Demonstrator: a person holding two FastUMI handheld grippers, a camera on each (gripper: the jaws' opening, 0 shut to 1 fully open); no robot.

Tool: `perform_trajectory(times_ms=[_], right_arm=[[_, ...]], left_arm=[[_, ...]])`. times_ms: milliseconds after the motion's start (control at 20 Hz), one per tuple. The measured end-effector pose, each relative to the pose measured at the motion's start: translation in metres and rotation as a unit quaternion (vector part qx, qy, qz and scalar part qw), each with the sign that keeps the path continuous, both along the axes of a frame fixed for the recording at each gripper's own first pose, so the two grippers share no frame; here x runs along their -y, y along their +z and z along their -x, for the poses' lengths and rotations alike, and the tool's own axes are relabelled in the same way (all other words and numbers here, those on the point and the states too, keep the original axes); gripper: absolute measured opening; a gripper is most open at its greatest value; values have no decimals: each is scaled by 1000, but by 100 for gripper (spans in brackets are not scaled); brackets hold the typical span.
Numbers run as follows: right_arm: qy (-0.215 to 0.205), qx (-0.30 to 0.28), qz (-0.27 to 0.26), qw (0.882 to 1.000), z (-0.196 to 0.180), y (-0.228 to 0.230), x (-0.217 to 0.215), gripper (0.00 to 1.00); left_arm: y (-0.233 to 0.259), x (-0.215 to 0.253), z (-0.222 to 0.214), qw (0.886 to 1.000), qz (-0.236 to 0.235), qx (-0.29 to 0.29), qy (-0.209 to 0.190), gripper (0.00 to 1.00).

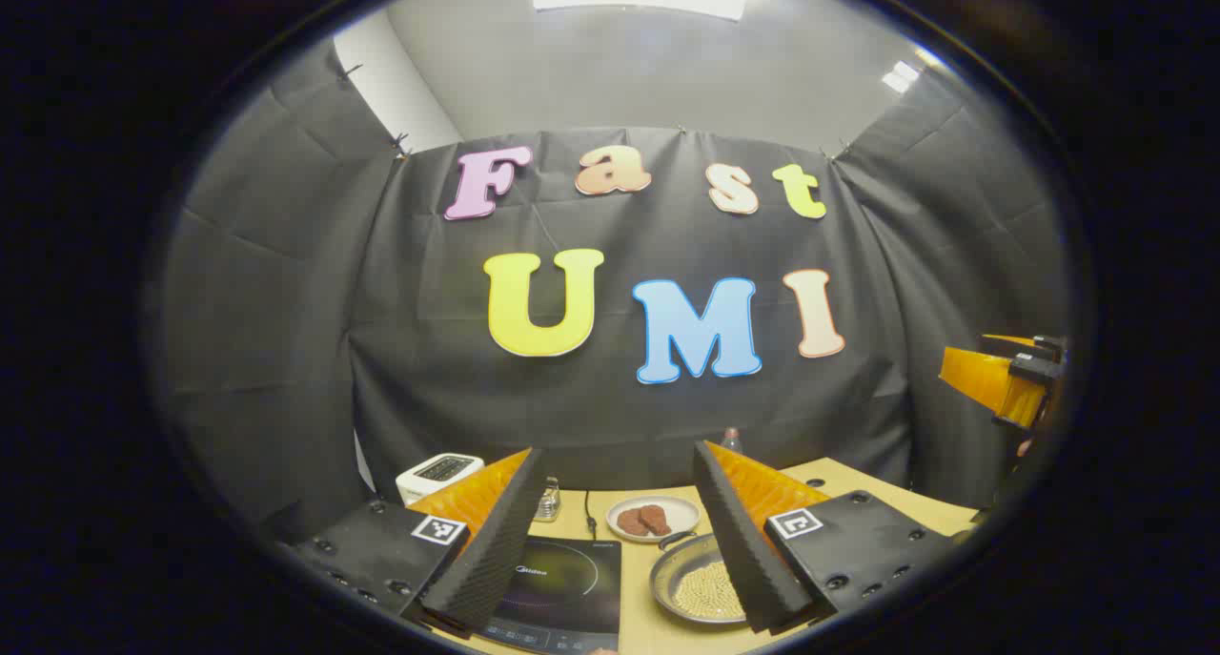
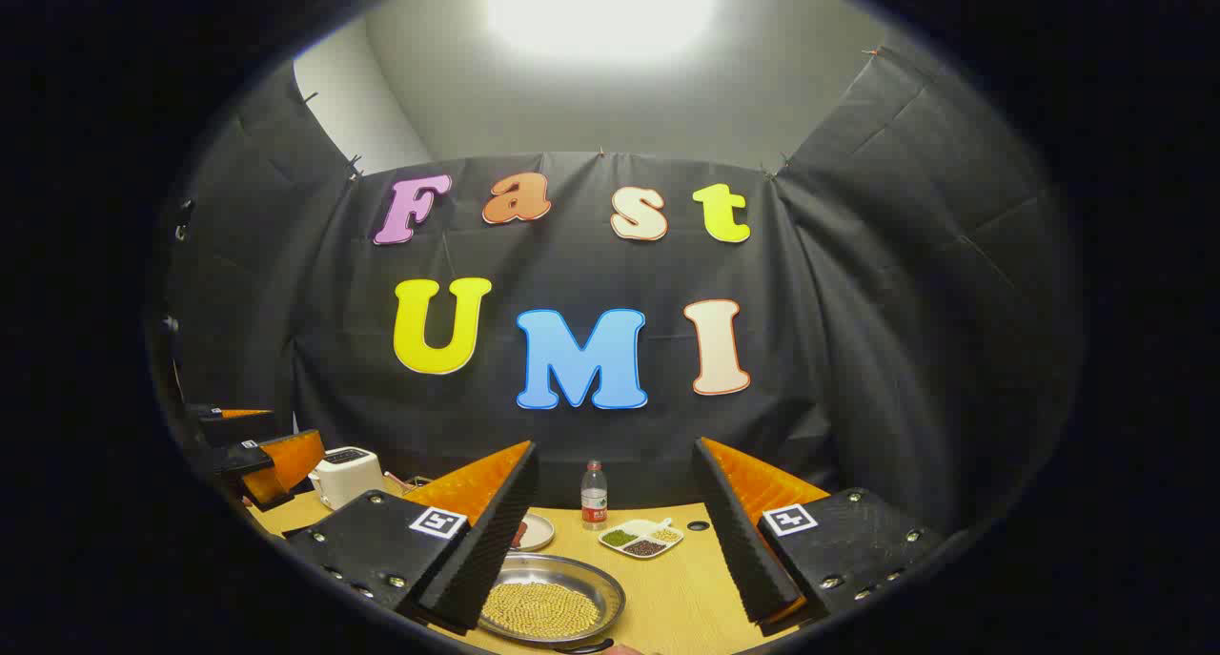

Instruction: First push the handle of the pot to place it horizontally, then grasp the pot with both hands and set it on the induction cooktop.

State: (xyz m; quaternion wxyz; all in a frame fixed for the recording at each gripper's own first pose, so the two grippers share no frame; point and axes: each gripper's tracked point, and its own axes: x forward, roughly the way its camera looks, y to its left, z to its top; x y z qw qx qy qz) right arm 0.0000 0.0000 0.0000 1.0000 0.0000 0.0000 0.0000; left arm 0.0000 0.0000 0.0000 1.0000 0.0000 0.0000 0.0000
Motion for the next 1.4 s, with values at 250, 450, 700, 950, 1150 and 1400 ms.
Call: perform_trajectory(times_ms=[250, 450, 700, 950, 1150, 1400], right_arm=[[3, 1, 2, 1000, -7, 2, 0, 97], [6, -4, 4, 1000, -10, -2, -2, 97], [3, -12, 7, 1000, -14, -7, -3, 97], [-1, -24, 7, 1000, -15, -12, -7, 97], [-1, -31, 13, 999, -17, -15, -11, 97], [7, -35, 14, 999, -21, -15, -23, 100]], left_arm=[[-1, -1, -3, 1000, 6, -1, 5, 99], [-1, -3, -4, 1000, 6, 2, 9, 99], [-1, -10, -5, 1000, 2, 4, 14, 99], [-2, -19, -3, 1000, 4, 11, 18, 99], [-1, -26, -3, 1000, 6, 14, 22, 100], [0, -38, -4, 999, 6, 15, 31, 100]])
